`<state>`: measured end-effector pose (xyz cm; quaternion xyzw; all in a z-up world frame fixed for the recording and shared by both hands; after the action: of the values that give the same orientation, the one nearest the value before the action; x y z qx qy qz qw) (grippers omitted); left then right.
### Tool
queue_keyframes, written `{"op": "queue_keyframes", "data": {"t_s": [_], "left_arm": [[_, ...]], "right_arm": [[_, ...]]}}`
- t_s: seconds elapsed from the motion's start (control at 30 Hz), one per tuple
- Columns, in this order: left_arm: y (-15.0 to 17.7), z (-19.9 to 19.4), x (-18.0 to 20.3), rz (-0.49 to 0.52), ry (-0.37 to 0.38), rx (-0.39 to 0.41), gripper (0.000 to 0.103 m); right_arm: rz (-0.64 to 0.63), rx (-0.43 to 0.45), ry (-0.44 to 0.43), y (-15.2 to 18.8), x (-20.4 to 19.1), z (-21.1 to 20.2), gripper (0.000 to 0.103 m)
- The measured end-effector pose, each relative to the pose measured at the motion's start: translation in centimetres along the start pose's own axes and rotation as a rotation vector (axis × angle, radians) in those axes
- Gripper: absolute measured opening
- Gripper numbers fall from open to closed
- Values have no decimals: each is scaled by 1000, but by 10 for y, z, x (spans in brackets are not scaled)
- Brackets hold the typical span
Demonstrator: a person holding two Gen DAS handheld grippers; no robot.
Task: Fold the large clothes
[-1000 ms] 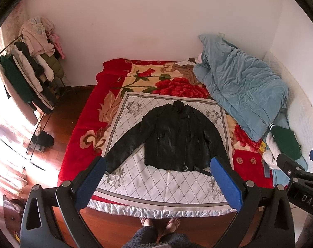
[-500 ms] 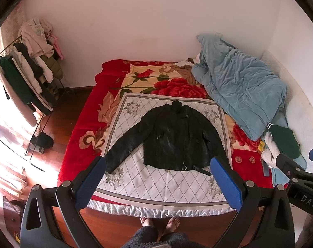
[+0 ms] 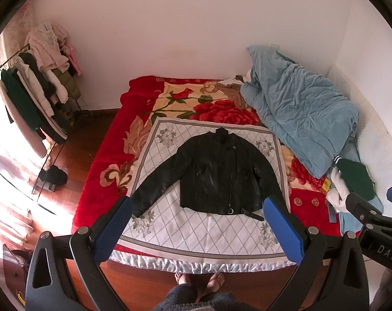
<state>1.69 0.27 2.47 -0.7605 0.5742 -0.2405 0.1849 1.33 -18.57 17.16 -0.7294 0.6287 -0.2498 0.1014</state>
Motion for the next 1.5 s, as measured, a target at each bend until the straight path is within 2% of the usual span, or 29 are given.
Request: {"op": "queue_keyframes", "data": {"t_s": [0.63, 0.73, 0.87, 0.97, 1.1, 1.27, 1.37, 1.5], "left_arm": [[6, -1, 1, 5, -1, 11, 103], [-4, 8, -1, 2, -14, 33, 103], [-21, 41, -9, 6, -79, 97, 103], [-30, 91, -16, 28, -143, 96, 103], [-32, 167, -28, 56, -218, 42, 103], [-20, 274, -34, 76, -308, -46, 103], [-7, 344, -39, 56, -347, -101, 103], [20, 446, -60, 2, -423, -239, 103]], "right_arm": [[3, 6, -2, -1, 0, -2, 103], [18, 2, -6, -9, -5, 0, 103], [62, -15, -11, -22, -9, 23, 103], [109, -46, -8, -30, -7, 67, 103], [167, -122, 2, -36, -2, 157, 103], [192, -265, -4, -27, 5, 298, 103], [212, -349, -48, -14, 14, 386, 103], [221, -443, -117, 7, 23, 500, 103]]}}
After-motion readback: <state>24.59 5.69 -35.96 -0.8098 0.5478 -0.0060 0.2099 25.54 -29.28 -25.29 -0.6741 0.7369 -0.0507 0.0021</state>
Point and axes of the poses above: each gripper's, at about its wrist camera, not at the fingertips, and z roughly the way its jaws point, x to its right, y to its underside, the point moved 1 cm from there along z, roughly the way its jaws point, and after that the axes turned 14 degrees about -z, right-handed, at the moved point
